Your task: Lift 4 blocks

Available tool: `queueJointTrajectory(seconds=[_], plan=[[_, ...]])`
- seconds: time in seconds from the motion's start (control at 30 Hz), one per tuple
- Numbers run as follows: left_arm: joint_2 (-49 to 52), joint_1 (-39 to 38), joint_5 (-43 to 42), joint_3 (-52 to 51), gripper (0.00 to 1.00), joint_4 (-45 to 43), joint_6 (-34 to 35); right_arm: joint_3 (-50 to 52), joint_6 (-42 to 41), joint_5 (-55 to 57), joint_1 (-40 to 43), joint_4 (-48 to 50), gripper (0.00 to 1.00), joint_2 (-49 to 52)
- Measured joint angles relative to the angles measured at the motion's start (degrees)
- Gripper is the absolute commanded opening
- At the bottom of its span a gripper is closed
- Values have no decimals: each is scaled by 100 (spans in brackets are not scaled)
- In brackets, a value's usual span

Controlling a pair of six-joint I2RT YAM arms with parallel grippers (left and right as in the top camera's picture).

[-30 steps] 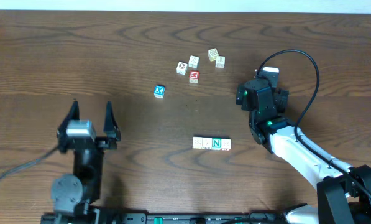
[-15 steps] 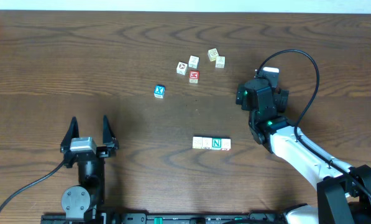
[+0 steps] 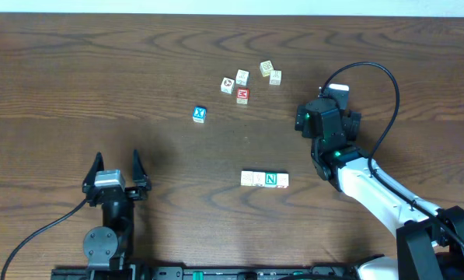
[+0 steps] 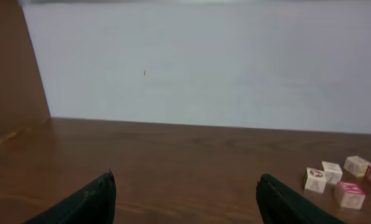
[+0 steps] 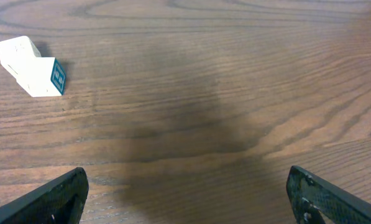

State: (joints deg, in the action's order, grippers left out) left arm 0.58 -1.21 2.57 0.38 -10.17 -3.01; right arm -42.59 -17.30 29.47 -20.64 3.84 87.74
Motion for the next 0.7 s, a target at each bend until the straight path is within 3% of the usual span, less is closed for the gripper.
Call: queueJointTrajectory(seconds=[0.27,0.7], plan=[[7,0,127,13,73,1038,291,0,0,0,0,-9,99,0],[0,0,-13,42,73,1119,577,0,0,0,0,0,99,0]])
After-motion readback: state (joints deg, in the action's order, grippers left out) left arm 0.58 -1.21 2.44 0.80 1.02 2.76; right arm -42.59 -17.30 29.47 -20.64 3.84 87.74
